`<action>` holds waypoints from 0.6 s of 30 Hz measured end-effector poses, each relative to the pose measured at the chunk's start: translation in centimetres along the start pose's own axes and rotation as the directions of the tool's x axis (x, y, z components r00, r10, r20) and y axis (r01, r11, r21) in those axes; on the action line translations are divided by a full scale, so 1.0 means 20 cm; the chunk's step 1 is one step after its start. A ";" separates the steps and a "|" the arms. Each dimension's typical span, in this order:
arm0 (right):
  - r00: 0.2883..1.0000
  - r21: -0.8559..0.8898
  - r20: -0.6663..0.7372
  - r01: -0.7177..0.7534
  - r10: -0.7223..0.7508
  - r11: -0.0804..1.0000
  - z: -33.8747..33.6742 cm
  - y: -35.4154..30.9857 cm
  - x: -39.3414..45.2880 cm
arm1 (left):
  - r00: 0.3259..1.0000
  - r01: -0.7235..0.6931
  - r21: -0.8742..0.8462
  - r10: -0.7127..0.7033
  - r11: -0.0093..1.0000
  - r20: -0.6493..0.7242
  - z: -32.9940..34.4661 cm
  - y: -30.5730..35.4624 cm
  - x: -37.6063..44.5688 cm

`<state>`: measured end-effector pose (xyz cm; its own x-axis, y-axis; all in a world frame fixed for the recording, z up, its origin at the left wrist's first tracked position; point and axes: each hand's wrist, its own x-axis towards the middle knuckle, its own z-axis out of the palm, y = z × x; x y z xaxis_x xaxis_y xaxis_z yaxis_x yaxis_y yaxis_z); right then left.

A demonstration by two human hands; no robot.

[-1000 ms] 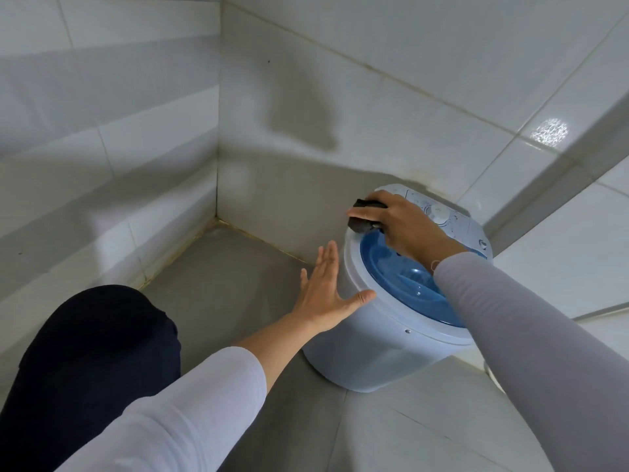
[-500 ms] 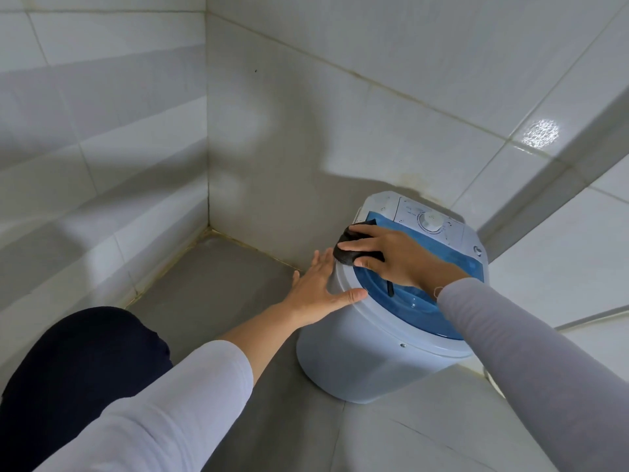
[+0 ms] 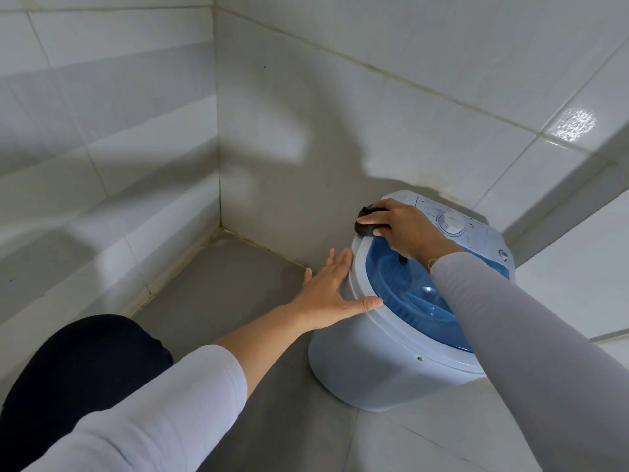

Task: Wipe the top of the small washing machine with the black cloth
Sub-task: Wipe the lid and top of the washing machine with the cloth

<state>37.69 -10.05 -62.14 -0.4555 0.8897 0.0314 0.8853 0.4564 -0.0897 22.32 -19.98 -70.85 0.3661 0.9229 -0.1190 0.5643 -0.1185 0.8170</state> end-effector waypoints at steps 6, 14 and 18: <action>0.998 -0.062 -0.048 -0.050 0.047 0.997 0.03 0.05 0.09 | 0.998 0.064 0.001 -0.064 0.998 0.012 -0.12 0.00 0.03; 0.956 0.206 -0.199 -0.175 0.216 0.963 -0.14 0.11 0.15 | 0.999 0.042 0.106 -0.042 0.993 -0.002 -0.29 0.13 0.21; 0.978 0.131 -0.119 -0.153 0.169 0.980 -0.21 0.14 0.13 | 1.000 0.009 0.192 -0.012 0.981 0.015 -0.31 0.18 0.33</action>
<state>39.35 -6.39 -58.08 -0.2851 0.9491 0.1342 0.9245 0.3093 -0.2229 22.18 -11.97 -65.24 0.3703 0.9187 -0.1372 0.6990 -0.1783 0.6926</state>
